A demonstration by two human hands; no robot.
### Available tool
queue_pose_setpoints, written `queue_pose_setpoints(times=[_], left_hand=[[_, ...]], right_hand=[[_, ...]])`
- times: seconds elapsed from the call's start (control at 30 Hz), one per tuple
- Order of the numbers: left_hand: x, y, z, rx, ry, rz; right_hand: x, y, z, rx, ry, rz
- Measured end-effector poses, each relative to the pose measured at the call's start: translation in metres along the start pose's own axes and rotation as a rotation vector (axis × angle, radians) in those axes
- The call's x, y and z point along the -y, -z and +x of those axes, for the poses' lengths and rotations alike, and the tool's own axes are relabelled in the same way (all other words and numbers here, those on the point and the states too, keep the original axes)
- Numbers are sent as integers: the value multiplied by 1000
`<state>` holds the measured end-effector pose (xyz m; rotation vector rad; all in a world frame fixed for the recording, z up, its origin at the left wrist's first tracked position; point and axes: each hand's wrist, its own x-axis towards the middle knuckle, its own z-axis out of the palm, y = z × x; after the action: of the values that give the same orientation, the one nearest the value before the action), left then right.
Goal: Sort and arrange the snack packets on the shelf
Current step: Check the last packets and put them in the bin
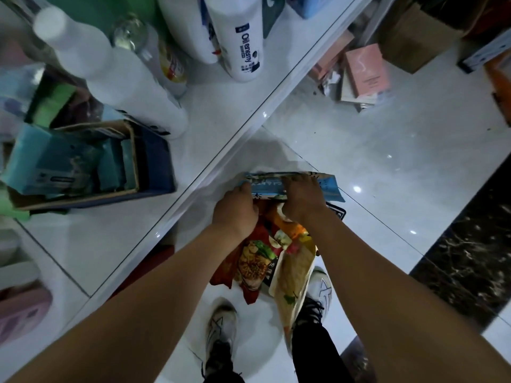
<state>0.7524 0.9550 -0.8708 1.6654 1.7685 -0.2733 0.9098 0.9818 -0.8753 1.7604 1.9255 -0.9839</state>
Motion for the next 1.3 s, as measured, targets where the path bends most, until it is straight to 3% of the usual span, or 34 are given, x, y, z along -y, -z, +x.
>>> queue_pose_setpoints(times=[0.27,0.43,0.57,1.0,1.3], left_hand=[[-3,-10,-23,-34,-165,65],[-12,-14,-48,-33,-258,106],[-11,-25,-74,-73,-309,124],[80,-108,-237,-8,-399,104],[120,-200,-238,-16,-498,40]], right_hand=[[-12,-11,-7,-145,43,-108],[-22,-23,-50,-313,-60,-161],[-24,-34,-87,-322,-151,-91],[17,-196,-235,-343,-362,131],[-1,-307,-228,-376,-524,247]])
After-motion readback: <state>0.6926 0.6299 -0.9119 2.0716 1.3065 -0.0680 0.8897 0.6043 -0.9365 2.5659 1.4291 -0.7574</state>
